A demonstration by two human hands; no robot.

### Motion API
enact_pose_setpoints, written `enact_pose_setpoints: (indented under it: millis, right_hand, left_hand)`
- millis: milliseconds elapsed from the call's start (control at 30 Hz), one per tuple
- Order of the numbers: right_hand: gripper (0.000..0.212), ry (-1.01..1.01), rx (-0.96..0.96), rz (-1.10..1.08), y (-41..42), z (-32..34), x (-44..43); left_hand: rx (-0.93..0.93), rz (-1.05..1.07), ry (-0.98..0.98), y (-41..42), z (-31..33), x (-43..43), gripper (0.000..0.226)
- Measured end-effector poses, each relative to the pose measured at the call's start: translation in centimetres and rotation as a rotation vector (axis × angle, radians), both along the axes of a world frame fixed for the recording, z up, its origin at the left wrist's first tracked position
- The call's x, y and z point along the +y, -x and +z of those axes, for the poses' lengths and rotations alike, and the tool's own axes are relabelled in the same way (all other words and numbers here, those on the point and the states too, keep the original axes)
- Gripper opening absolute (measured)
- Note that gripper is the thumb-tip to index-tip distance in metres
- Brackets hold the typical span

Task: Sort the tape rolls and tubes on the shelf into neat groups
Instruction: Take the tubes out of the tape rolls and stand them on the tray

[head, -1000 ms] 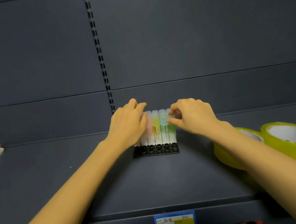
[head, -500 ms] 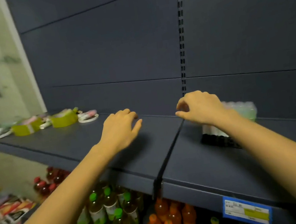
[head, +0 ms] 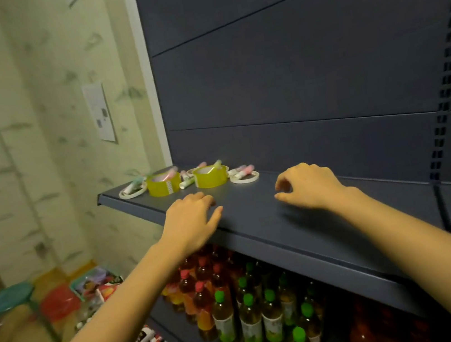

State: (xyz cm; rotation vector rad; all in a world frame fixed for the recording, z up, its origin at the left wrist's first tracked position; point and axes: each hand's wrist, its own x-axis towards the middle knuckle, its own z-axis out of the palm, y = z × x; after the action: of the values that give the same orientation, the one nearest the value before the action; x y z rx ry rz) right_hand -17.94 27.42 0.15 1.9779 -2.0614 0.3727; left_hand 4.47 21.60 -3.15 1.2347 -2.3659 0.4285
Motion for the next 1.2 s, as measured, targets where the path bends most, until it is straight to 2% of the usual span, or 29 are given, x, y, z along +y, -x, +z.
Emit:
enact_pose_setpoints:
  millis: [233,500,733,867,1100,1200]
  right_hand:
    - [0.025,0.019,-0.099,-0.065,-6.2,-0.6,-6.0]
    - [0.025,0.014,-0.111,-0.073,-10.9,-0.1,-12.9]
    - [0.027,0.016,-0.095,-0.102,-10.8,0.8,-20.1]
    - [0.028,0.013,-0.113,-0.143,-9.0,0.9,-24.5]
    - [0.035,-0.069,-0.137,-0.171,-4.9,0.5,-29.9]
    - [0.041,-0.110,-0.192,-0.151,-3.4,0.7,-31.3]
  left_hand:
    - [0.029,-0.033,-0.018,-7.2,0.5,-6.3,0.035]
    - [0.111,-0.050,-0.062,-10.8,-0.2,-12.7,0.034]
    - [0.185,-0.055,-0.022,-11.1,0.4,-20.3,0.027]
    - [0.247,-0.074,-0.100,-10.0,1.1,-25.8,0.028]
    - [0.100,-0.088,-0.346,-6.9,2.2,-33.8,0.035]
    - [0.008,-0.105,-0.361,-6.2,1.8,-35.5,0.027]
